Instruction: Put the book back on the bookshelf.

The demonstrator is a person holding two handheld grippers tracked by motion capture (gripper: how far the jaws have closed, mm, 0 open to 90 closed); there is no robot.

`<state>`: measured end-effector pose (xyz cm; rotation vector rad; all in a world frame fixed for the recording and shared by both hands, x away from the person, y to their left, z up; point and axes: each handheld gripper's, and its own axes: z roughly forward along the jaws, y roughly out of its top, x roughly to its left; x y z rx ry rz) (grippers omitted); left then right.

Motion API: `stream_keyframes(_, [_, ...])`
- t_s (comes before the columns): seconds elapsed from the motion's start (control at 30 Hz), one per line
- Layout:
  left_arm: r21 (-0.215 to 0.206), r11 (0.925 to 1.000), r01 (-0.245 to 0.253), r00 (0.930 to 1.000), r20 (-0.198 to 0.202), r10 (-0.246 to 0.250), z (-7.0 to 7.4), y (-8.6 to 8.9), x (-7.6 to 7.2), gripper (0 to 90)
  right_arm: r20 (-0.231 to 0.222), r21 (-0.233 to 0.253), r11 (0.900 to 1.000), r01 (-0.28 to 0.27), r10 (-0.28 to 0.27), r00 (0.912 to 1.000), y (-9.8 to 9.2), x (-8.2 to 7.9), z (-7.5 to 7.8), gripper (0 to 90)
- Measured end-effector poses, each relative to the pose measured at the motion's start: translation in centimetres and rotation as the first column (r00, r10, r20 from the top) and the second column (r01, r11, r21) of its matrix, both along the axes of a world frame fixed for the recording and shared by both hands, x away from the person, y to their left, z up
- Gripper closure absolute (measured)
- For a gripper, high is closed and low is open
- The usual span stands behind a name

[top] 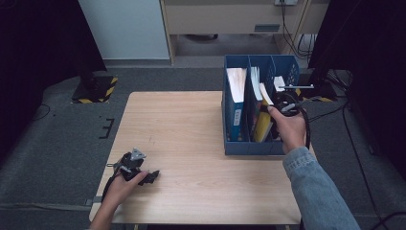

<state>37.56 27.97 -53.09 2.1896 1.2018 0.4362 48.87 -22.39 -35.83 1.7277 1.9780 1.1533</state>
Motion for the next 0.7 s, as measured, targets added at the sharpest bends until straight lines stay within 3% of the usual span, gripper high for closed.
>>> stream_keyframes(0.13, [0.000, 1.0000, 0.001, 1.0000, 0.000, -0.001, 0.0, 0.0, 0.0, 0.0, 0.005, 0.033, 0.999, -0.007, 0.007, 1.0000, -0.1, -0.3, 0.3, 64.9])
stream_keyframes(0.17, [0.000, 1.0000, 0.001, 1.0000, -0.001, -0.001, 0.0, 0.0, 0.0, 0.0, 0.009, 0.000, 1.000, -0.018, 0.018, 0.9998, 0.1, -0.4, 0.6, 66.3])
stream_keyframes(0.5, [0.000, 1.0000, 0.002, 1.0000, -0.001, -0.002, 0.0, 0.0, 0.0, 0.0, 0.009, -0.053, 0.998, -0.025, 0.025, 0.9996, 0.2, -0.5, 1.1, 71.0])
stream_keyframes(0.7, [0.000, 1.0000, 0.003, 1.0000, -0.001, -0.003, 0.0, 0.0, 0.0, 0.0, 0.006, -0.050, 0.999, -0.016, 0.016, 0.9998, 0.0, -0.4, 1.3, 72.8])
